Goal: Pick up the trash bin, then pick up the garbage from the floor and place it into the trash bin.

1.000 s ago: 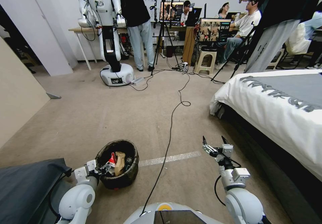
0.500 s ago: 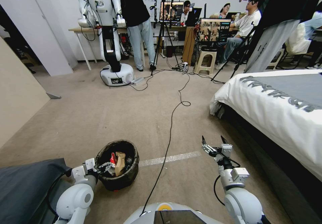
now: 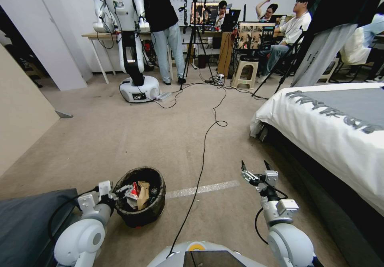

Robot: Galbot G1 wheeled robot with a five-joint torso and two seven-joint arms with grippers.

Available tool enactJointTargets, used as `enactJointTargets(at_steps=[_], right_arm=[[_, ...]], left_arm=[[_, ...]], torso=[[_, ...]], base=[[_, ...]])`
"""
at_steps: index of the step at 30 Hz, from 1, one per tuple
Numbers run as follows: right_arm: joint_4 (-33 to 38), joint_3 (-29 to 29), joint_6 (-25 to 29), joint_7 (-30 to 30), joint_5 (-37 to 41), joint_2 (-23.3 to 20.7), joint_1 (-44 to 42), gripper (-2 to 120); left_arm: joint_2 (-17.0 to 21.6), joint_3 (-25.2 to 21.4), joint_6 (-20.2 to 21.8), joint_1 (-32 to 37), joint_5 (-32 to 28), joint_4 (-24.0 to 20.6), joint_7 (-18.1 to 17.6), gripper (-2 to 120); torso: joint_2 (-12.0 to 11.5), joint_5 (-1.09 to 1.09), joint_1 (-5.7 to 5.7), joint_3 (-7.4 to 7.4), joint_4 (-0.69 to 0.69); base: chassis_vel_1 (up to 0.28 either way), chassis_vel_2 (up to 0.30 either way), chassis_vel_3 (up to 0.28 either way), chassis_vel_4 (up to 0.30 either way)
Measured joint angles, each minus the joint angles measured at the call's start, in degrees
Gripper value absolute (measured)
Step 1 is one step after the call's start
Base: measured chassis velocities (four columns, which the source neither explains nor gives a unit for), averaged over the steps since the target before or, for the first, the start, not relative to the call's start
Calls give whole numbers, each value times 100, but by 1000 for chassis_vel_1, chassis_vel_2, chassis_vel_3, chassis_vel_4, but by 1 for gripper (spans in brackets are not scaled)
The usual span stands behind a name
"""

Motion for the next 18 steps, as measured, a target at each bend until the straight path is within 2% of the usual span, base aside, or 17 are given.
enactJointTargets(at_steps=[2, 4, 7, 8, 9, 11, 18], right_arm=[[28, -41, 118, -40, -162, 109, -117, 100], [40, -56, 163, -44, -210, 142, -158, 100], [55, -110, 441, -56, -483, 305, -335, 100], [55, -110, 441, -56, -483, 305, -335, 100], [52, -129, 590, -58, -612, 382, -417, 100], [48, -169, 773, -61, -726, 455, -567, 100], [17, -263, 1191, -59, -959, 558, -870, 100]], left_arm=[[-244, 32, -604, 146, 596, 90, 82, 100], [-318, 37, -771, 199, 764, 122, 107, 100], [-617, 86, -1448, 480, 1323, 200, 162, 100], [-617, 86, -1448, 480, 1323, 200, 162, 100], [-721, 103, -1744, 595, 1491, 232, 174, 100], [-846, 118, -2080, 731, 1649, 274, 175, 100], [-956, 199, -2615, 1017, 1796, 352, 43, 100]], torso=[[0, -1, 0, 0, -1], [0, -1, 0, 0, -1], [0, -1, 0, 0, 0], [0, -1, 0, 0, 0], [0, -1, 0, 0, 0], [0, -1, 0, 0, -1], [0, -1, 0, 0, -1]], base=[[0, 0, 0, 0], [0, 0, 0, 0], [0, 0, 0, 0], [0, 0, 0, 0], [0, 0, 0, 0], [0, 0, 0, 0], [0, 0, 0, 0]])
